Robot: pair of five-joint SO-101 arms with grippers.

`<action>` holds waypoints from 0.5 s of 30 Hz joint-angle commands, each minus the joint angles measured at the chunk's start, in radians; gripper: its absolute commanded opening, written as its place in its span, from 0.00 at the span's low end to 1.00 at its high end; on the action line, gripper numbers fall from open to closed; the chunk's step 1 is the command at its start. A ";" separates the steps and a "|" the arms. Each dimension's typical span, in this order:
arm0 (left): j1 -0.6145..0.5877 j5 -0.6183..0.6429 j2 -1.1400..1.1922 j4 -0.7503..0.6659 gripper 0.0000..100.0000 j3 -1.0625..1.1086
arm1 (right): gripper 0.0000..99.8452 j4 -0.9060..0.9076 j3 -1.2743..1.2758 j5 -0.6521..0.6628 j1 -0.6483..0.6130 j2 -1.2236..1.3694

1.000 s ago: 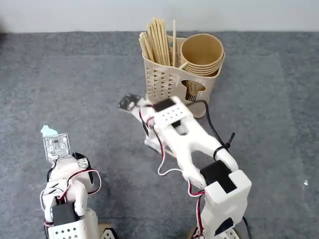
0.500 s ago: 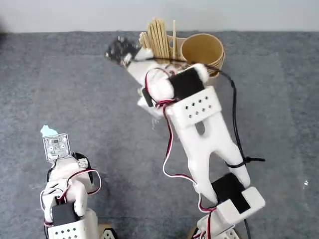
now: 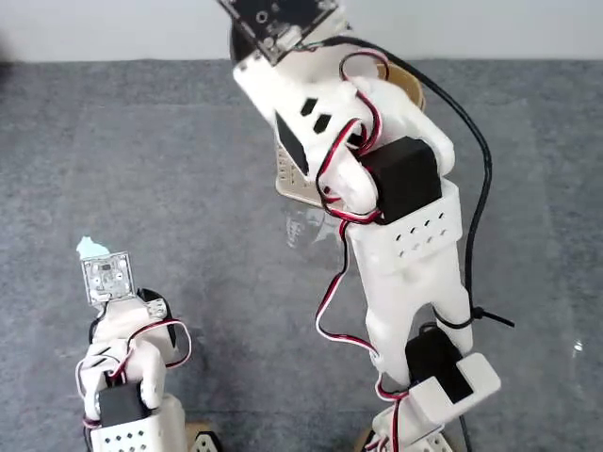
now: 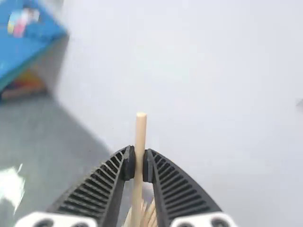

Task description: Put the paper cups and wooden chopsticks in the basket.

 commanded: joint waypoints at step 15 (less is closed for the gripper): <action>-0.002 -0.006 -0.015 -0.025 0.01 -0.008 | 0.01 -0.326 0.021 -0.077 0.071 0.081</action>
